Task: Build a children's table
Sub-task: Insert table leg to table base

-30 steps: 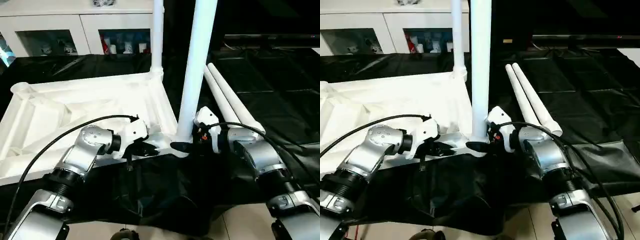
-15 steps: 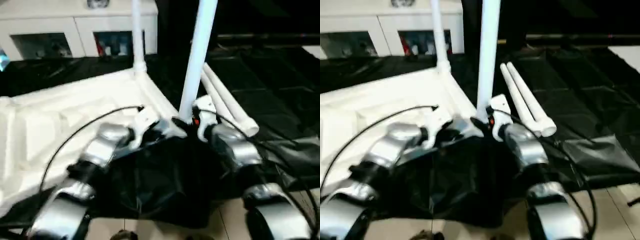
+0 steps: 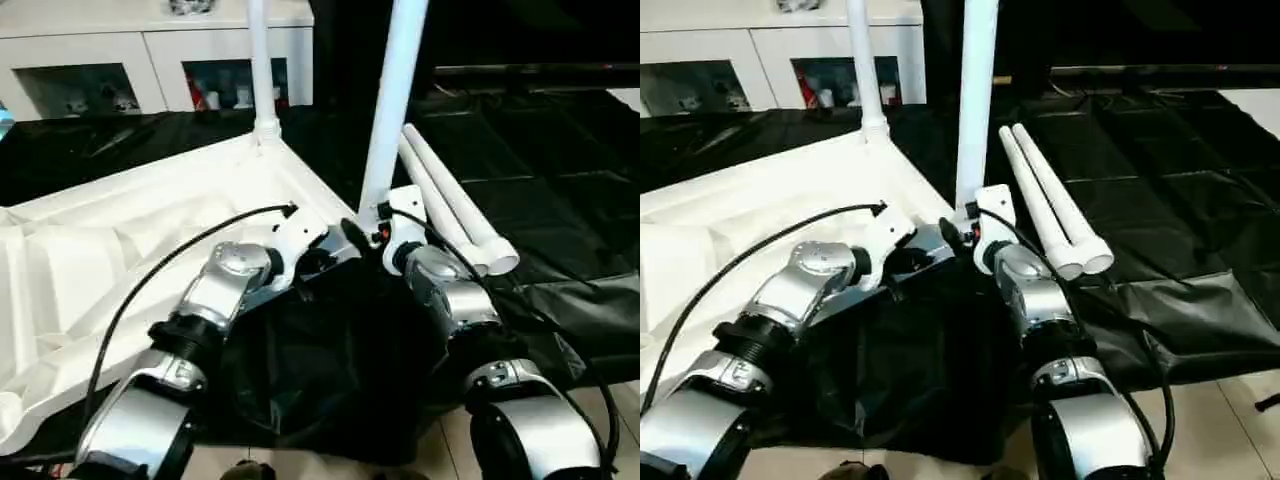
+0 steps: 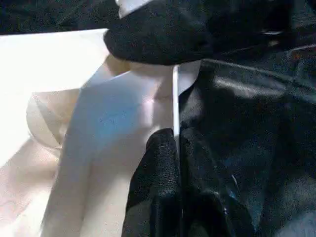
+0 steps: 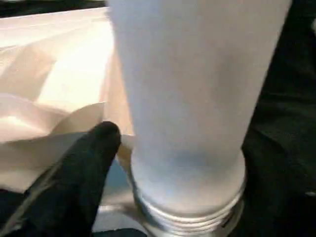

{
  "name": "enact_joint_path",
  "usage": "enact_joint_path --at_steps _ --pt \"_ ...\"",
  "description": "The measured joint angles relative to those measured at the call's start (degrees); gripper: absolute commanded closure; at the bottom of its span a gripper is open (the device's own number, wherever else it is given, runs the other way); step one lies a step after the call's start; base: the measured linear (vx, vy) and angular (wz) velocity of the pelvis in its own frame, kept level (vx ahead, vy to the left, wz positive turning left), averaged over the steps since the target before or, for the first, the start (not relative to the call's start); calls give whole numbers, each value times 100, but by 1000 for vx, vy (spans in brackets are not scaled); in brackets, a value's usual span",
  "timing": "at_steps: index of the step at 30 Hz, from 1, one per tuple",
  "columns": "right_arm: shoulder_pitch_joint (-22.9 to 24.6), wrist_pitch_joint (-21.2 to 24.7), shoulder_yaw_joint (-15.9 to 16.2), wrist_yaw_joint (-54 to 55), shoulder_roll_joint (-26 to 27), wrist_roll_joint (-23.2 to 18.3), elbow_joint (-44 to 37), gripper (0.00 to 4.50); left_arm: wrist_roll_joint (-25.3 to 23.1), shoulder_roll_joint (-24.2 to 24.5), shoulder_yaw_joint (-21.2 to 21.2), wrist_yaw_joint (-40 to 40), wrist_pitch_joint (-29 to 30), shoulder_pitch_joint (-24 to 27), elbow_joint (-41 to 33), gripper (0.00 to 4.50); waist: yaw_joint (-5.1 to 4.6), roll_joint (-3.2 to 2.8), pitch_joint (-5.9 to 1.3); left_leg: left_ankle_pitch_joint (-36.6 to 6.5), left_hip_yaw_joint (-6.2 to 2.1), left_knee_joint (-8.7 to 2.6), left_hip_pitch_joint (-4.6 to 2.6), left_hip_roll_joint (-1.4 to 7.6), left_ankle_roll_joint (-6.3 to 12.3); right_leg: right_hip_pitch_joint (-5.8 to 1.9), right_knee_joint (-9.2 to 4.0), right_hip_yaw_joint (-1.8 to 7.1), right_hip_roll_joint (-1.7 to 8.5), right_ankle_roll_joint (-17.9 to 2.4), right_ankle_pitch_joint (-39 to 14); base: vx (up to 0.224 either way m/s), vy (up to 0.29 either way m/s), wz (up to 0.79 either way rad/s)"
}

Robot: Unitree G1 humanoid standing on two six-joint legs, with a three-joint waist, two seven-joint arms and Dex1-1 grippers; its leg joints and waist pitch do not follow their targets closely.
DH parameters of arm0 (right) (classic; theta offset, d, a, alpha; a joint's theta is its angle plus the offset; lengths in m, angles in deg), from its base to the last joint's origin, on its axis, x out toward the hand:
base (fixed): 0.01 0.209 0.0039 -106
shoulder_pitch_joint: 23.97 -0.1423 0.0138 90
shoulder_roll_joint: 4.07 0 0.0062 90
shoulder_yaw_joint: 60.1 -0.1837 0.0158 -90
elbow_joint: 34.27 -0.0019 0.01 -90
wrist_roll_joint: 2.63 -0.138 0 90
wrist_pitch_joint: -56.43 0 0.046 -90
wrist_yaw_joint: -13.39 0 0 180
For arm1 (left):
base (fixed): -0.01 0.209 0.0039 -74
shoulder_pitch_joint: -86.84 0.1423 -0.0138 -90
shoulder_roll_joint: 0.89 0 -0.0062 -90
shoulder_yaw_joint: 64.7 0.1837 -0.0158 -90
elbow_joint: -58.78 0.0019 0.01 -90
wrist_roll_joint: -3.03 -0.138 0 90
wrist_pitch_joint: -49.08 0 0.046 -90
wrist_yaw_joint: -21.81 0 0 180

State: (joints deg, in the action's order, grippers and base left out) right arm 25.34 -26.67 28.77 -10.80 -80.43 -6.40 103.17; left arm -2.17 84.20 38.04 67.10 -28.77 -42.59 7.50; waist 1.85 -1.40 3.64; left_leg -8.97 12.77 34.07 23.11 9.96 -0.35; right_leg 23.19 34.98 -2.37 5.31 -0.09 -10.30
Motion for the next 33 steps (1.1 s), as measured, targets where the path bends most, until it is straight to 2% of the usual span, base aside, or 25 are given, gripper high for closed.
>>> enact_joint_path --at_steps 3,7,9,13,24,29,31,33 --pt "108 1 247 -758 -317 -14 -176 62 36 182 52 365 -127 181 -256 450 14 -3 2 0 0 0 1 1 0 0 -1 -2 0 0 0 0 0 0" --pt "340 -2 622 -1735 -737 -3 -597 62 114 414 122 943 -323 365 -485 450 92 -12 4 0 0 -1 3 1 0 0 -1 -4 0 1 -1 0 0 0" --pt "434 -4 747 -2120 -941 7 -791 62 122 466 176 1134 -411 398 -539 450 132 -12 4 0 1 0 3 1 0 -1 0 -2 1 0 0 0 0 0" --pt "556 -13 962 -2850 -1304 14 -1069 62 205 619 232 1435 -501 509 -662 450 146 -12 4 0 2 1 1 1 0 -2 3 -1 1 0 0 0 0 0" --pt "747 338 1015 -3632 -1591 -185 -1569 161 306 837 283 1980 -575 645 -885 450 159 -12 4 0 2 1 2 2 0 -1 2 -1 1 1 -1 0 0 0" --pt "804 390 1029 -3626 -1569 -232 -1599 179 308 838 283 1987 -575 664 -889 450 157 -12 4 0 2 1 2 2 0 -2 2 0 1 1 -1 0 0 0" --pt "817 413 931 -3368 -1442 -211 -1565 183 279 803 269 1831 -564 659 -870 450 146 -11 4 0 2 0 0 2 0 -2 4 0 1 1 -1 0 0 0" --pt "751 382 628 -2475 -1027 -138 -1293 183 155 607 159 1341 -493 542 -643 450 90 -11 4 0 2 1 -1 1 -1 4 6 2 1 1 -1 0 0 0"
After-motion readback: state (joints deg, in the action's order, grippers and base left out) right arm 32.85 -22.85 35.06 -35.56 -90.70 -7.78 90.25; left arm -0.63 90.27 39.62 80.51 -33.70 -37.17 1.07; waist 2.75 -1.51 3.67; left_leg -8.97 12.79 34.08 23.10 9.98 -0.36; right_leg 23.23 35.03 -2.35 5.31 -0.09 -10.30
